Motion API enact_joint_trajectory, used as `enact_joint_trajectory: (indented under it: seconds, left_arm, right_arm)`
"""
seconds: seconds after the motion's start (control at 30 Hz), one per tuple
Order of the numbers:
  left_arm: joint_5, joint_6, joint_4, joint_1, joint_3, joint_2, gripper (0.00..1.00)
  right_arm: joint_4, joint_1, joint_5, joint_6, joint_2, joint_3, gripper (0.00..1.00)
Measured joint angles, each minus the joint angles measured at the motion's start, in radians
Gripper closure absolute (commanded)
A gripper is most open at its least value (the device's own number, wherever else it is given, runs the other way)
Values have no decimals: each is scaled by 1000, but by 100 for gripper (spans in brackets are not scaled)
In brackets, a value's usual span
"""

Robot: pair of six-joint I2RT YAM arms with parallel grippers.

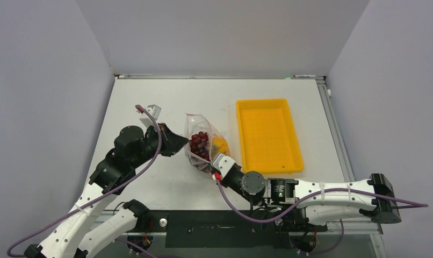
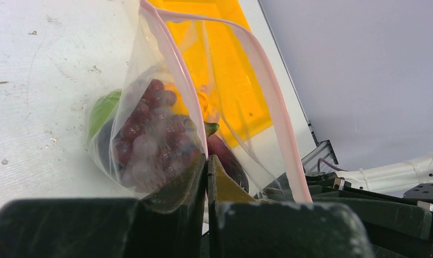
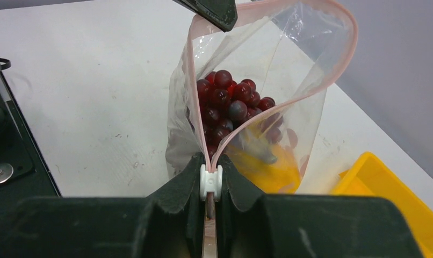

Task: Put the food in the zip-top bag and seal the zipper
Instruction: Adjust the zipper food storage bag at the center of the board.

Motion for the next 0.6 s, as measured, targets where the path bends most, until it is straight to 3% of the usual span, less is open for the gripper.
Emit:
enact_joint_trajectory:
  seconds: [0.6]
  left_arm:
    - [-106, 66, -83, 0, 101, -108, 65]
  right_arm:
    - [-361, -1, -255, -70, -67, 214, 95]
